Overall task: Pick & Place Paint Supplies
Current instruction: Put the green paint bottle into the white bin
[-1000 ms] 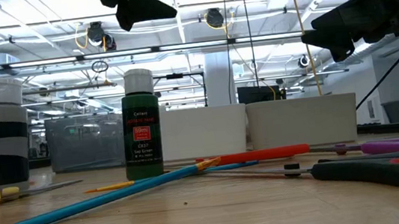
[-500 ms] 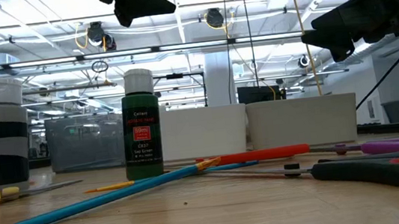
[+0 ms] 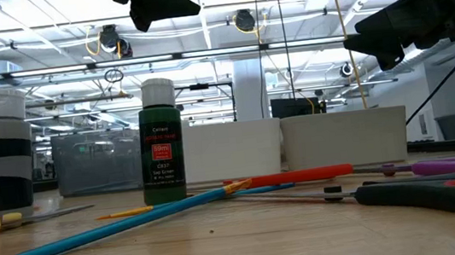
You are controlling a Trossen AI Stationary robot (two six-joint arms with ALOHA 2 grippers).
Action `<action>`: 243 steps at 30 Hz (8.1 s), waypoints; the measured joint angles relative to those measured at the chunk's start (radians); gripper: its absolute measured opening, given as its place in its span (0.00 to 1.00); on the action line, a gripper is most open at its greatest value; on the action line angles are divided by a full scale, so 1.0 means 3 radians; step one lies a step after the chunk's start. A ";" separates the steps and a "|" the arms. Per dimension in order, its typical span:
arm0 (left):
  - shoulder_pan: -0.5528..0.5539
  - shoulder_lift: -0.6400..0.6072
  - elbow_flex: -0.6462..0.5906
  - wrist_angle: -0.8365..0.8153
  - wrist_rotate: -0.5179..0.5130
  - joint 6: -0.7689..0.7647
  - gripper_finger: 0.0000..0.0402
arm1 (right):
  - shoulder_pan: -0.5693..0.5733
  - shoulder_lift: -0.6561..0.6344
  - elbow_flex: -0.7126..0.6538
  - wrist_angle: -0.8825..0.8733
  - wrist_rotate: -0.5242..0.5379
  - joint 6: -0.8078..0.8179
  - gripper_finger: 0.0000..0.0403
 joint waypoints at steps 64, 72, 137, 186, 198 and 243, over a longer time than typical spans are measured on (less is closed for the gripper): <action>0.0000 -0.0001 0.0001 -0.0168 0.0001 -0.0097 0.58 | 0.0000 0.0000 0.0000 0.0000 0.0000 0.0000 0.42; 0.0000 -0.0001 0.0001 -0.0174 0.0001 -0.0097 0.58 | 0.0000 0.0000 0.0000 0.0001 0.0001 0.0000 0.42; -0.1007 0.0325 0.0039 -0.0812 -0.0072 -0.0085 0.58 | 0.0000 -0.0001 0.0002 -0.0024 0.0000 0.0000 0.42; -0.0664 0.0913 0.0041 -0.0448 0.0057 0.0085 0.34 | 0.0000 0.0002 0.0000 -0.0019 0.0000 0.0001 0.42; -0.0432 0.0041 0.0403 -0.1282 -0.0483 0.0037 0.29 | 0.0000 0.0003 0.0000 -0.0020 0.0000 0.0000 0.42; 0.0910 0.0171 -0.0764 -0.0136 -0.0067 -0.0088 0.29 | 0.0001 0.0002 0.0000 -0.0023 0.0001 0.0000 0.42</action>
